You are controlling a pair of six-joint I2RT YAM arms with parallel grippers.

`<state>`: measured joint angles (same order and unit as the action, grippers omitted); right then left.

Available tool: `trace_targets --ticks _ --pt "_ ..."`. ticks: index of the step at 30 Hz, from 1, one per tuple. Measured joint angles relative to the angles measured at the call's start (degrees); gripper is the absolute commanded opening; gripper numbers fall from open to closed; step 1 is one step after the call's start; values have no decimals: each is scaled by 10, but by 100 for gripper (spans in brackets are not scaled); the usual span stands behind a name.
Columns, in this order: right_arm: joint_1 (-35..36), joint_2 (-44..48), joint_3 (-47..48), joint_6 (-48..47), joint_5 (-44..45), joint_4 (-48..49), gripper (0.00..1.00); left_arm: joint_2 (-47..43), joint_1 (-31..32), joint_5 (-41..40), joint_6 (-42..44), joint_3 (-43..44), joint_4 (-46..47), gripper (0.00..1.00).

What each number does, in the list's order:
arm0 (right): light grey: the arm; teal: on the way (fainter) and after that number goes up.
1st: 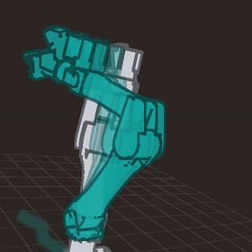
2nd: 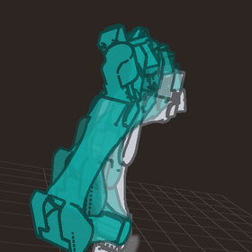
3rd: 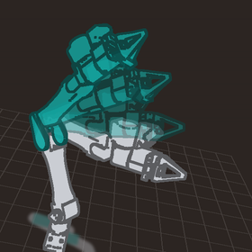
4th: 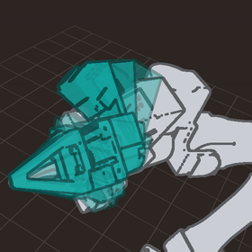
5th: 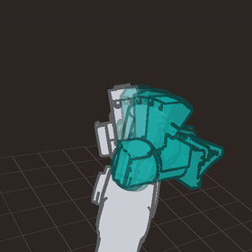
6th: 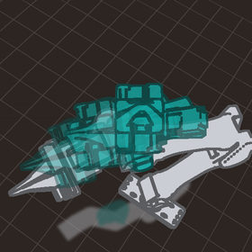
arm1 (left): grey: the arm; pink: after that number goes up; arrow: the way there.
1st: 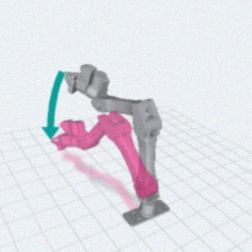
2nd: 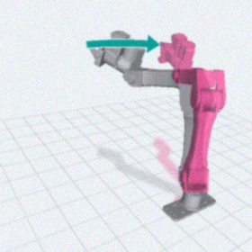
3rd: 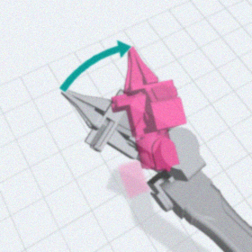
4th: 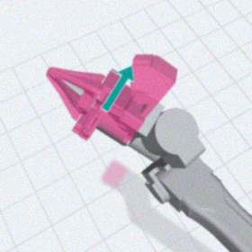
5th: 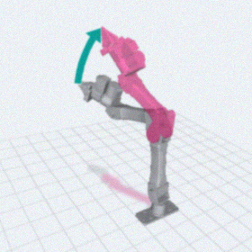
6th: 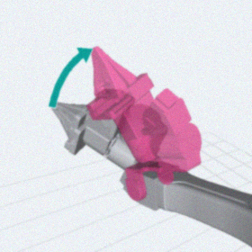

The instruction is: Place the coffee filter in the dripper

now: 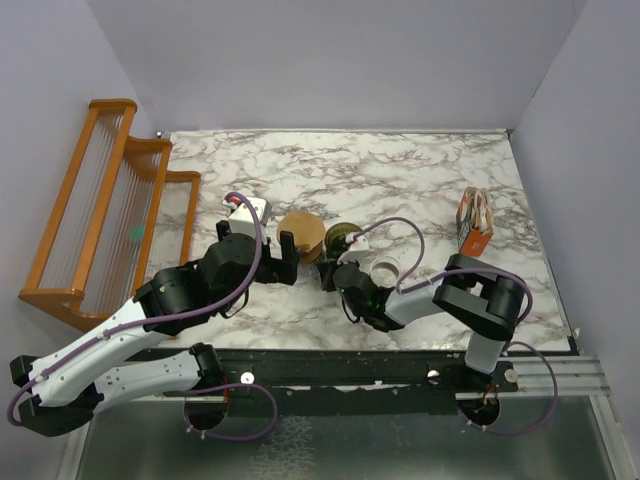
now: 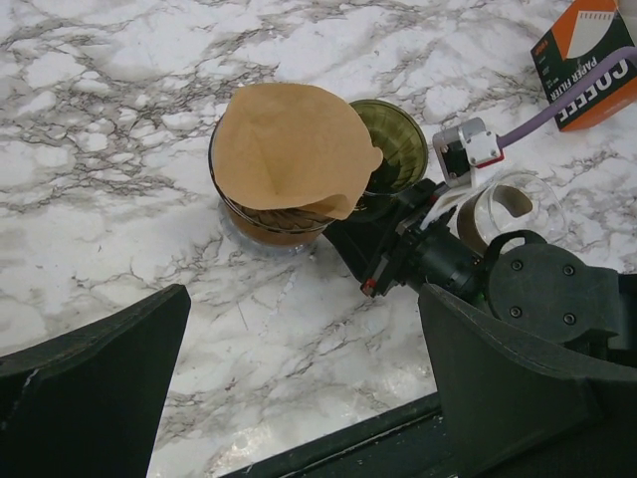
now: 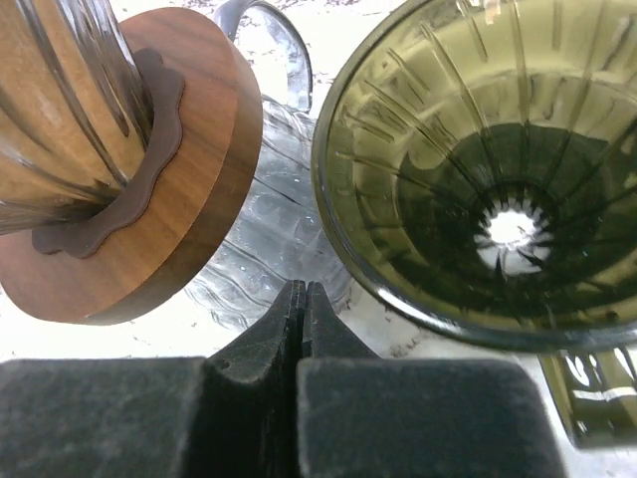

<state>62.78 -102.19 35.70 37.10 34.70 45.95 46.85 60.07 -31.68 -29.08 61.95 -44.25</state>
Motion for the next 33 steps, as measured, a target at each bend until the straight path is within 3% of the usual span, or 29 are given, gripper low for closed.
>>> trace_targets --ticks 33 --pt "-61 -191 244 -37 -75 8 1 -12 0 -6 -30 0 -27 99"
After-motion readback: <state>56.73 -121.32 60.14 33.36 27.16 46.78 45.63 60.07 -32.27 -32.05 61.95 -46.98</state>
